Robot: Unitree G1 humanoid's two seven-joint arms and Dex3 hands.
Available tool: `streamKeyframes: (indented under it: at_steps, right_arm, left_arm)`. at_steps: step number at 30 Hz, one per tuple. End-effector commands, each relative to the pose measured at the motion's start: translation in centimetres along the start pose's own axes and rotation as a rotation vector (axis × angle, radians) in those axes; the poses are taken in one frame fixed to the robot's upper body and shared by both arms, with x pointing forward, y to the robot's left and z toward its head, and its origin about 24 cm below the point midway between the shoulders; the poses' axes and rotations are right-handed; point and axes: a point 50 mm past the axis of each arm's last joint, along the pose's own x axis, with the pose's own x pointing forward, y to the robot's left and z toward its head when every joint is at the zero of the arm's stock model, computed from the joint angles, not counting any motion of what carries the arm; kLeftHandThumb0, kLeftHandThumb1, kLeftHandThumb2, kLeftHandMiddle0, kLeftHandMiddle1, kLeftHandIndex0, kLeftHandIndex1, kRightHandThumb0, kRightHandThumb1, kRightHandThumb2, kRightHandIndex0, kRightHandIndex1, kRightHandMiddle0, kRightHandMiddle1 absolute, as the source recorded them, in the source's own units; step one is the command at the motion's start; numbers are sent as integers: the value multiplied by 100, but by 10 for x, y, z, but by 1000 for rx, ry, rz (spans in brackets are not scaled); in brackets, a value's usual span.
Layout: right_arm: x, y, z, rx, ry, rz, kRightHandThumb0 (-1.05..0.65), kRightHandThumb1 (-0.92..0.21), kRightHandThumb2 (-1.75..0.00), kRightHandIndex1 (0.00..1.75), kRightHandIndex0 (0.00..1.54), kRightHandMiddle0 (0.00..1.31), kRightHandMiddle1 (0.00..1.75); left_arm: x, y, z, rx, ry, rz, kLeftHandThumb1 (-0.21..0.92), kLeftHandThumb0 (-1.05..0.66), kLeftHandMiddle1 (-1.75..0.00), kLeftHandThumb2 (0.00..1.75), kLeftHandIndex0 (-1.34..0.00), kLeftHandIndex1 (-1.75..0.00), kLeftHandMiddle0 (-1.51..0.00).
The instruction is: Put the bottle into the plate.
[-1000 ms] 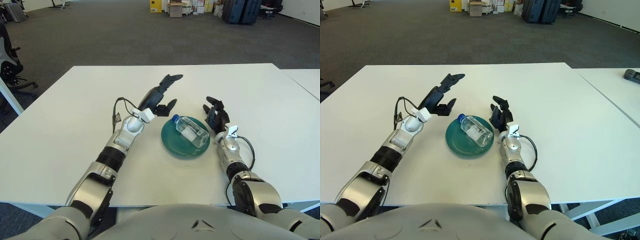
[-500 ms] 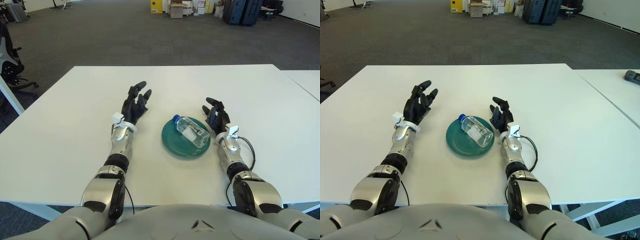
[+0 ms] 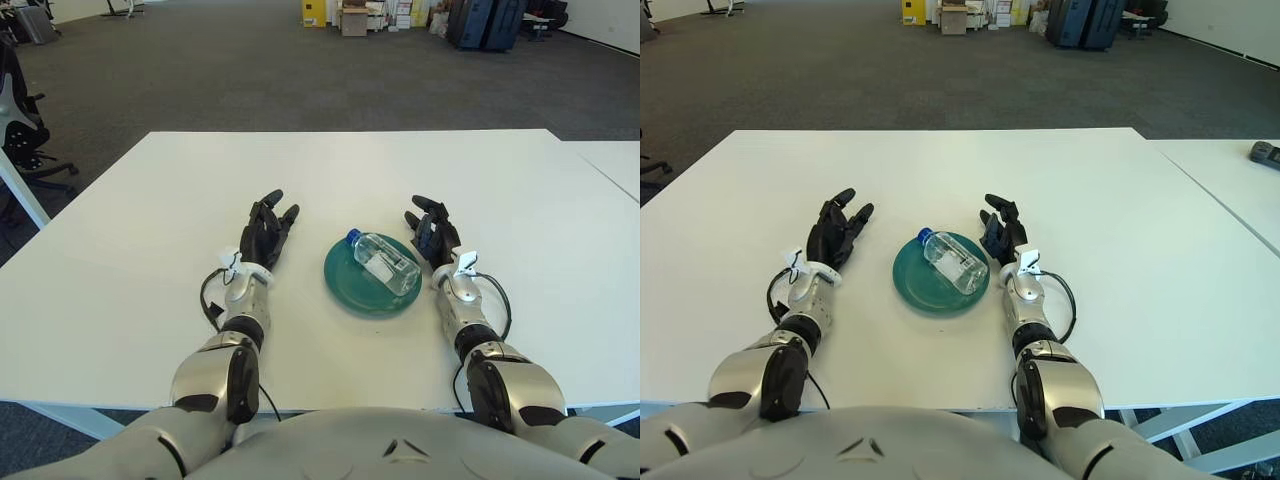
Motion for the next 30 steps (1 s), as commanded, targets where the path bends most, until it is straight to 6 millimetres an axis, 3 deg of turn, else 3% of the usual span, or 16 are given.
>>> streamKeyframes:
  at_steps: [1,9,20,30]
  right_arm:
    - [-38,-15,-50,12,241,-66,-82,-92,-98,6,45,0,89]
    - [-39,-17,-50,19,233,-79,-81,-92,-96,6,45,0,91]
    - [-38,-17,-48,33,219,-94,-80,-92,-96,4,43,0,88]
    - [-39,-16,-48,43,210,-97,-79,-92,-95,3,40,0,87]
  left_arm:
    - [-6,2,-5,38,14,24,92,-77,-68,83,-7,-118,-46]
    - [-11,4,-7,176,45,16,92,-81,-51,83,-1,-106,-34]
    - [-17,8,-10,304,70,27,92,-89,-26,87,0,-92,-30]
    - [-21,8,-10,362,47,24,92,-90,-20,87,0,-90,-28]
